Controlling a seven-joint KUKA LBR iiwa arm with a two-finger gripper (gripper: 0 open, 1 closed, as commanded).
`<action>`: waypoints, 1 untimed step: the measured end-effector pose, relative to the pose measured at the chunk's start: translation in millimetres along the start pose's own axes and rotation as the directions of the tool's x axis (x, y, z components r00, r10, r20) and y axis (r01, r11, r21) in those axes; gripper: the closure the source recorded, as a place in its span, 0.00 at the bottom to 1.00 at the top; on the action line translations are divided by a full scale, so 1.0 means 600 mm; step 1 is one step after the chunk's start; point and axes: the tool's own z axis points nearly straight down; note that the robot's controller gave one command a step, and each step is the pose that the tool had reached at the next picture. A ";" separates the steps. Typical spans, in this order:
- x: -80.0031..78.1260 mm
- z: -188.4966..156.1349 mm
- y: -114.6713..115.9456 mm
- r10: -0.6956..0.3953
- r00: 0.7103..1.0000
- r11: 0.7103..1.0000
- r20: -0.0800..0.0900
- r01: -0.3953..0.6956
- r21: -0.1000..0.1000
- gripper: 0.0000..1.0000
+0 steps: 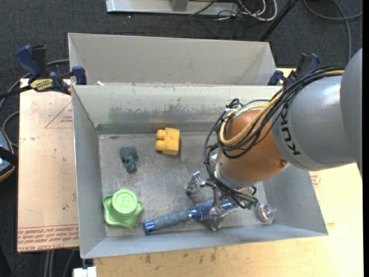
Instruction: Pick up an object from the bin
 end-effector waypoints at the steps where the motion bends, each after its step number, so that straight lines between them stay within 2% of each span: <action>1: -0.003 -0.003 -0.001 0.003 1.000 1.000 -0.007 -0.003 -0.003 0.00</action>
Offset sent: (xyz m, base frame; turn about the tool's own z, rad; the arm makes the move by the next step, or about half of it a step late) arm 0.0000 0.0000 0.0000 0.0000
